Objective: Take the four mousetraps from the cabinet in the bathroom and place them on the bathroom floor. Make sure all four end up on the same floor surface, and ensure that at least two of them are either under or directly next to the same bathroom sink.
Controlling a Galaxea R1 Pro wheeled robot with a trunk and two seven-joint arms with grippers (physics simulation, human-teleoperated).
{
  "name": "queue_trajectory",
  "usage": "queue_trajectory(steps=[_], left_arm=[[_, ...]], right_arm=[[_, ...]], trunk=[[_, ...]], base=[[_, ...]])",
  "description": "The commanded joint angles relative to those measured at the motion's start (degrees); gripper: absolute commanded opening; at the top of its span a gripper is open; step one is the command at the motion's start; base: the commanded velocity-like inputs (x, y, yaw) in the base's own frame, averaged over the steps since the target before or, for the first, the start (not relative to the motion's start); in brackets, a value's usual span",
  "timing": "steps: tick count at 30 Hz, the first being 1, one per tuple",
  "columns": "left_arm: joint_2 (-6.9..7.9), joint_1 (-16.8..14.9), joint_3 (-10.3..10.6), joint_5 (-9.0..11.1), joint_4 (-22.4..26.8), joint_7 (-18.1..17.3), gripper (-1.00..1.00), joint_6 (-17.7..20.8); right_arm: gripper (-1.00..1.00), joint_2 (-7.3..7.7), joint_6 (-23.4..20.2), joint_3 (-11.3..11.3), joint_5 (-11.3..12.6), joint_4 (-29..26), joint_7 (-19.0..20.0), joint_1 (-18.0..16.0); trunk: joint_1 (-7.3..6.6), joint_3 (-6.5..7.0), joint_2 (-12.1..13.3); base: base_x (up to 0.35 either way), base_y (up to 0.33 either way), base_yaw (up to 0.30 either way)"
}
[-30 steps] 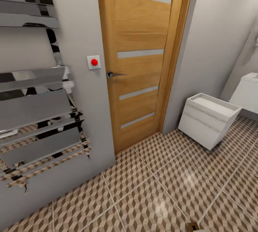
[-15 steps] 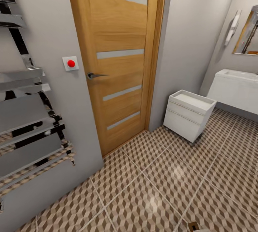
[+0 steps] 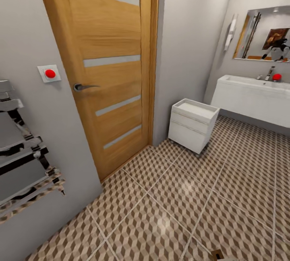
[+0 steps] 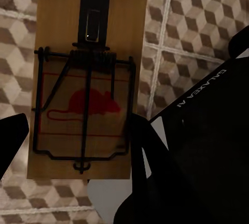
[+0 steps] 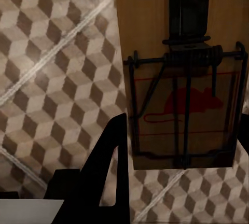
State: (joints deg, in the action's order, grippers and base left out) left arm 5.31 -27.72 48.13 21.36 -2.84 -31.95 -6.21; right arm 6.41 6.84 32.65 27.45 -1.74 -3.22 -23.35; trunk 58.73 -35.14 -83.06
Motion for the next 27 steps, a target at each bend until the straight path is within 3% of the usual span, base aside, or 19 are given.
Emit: queue_trajectory(steps=[1, 27], left_arm=[[-0.03, 0.0, 0.5, 0.4, -0.2, -0.2, -1.0, -0.5], [-0.03, 0.0, 0.5, 0.4, -0.2, -0.2, -1.0, -0.4]], right_arm=[[-1.0, 0.0, 0.1, 0.5, 0.6, 0.0, 0.0, 0.0], [-1.0, 0.0, 0.1, 0.5, 0.6, 0.0, 0.0, 0.0]], trunk=[[0.0, -0.05, 0.0], [0.0, -0.05, 0.0]], base=[[0.0, 0.0, -0.283], [0.035, 0.0, -0.283]])
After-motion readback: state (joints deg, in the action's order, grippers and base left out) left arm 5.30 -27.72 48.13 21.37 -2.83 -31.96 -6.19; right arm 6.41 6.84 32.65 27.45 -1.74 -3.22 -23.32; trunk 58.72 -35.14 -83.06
